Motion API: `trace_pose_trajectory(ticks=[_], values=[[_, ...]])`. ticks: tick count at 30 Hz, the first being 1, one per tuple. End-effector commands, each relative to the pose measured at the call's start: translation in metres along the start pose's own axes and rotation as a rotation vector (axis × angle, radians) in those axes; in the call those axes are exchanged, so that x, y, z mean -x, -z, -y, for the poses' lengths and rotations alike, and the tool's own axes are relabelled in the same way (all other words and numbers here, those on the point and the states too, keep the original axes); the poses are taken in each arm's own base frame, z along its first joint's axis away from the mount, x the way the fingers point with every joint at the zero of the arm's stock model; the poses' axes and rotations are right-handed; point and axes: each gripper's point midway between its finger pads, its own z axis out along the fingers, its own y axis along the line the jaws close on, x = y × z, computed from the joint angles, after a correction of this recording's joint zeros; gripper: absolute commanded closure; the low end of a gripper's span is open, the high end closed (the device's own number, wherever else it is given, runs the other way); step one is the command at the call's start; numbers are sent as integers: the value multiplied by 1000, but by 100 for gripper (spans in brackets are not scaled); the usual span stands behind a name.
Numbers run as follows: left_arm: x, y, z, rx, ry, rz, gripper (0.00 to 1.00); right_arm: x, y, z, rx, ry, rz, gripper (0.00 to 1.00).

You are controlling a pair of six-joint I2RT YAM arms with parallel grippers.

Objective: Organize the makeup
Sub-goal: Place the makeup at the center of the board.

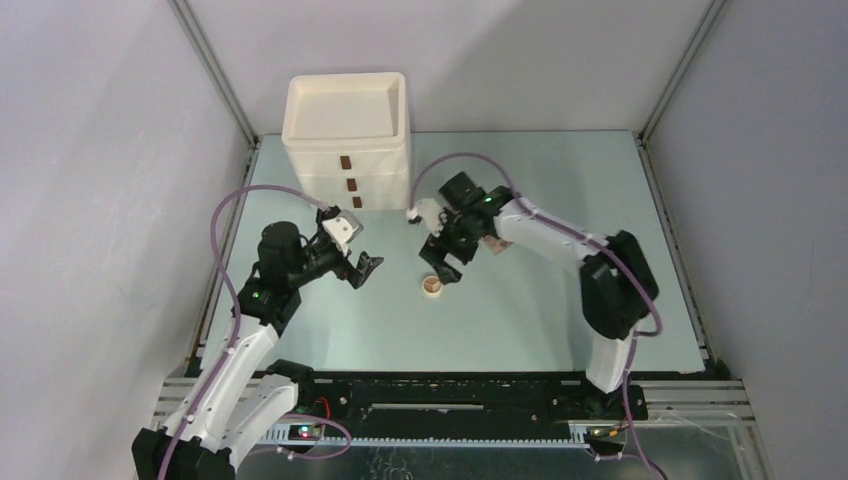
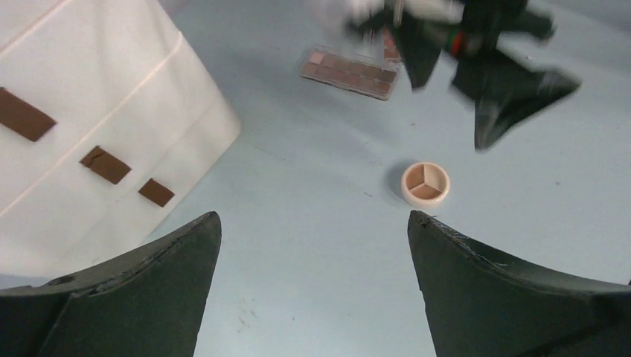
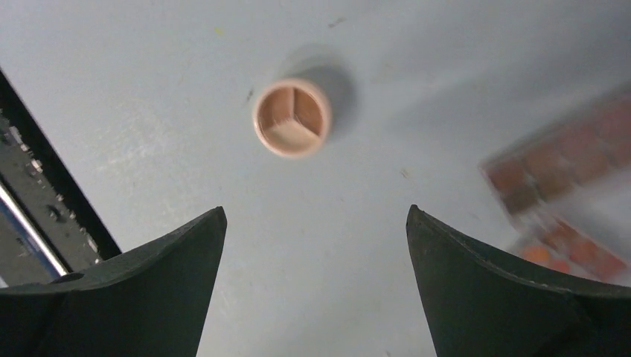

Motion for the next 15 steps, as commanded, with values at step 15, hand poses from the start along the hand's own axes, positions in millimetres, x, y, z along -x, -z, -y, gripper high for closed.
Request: trace_pose_trajectory(ticks=[15], values=[[-42, -59, 50, -117, 74, -167, 0, -43, 173, 33, -127, -200, 381, 0]])
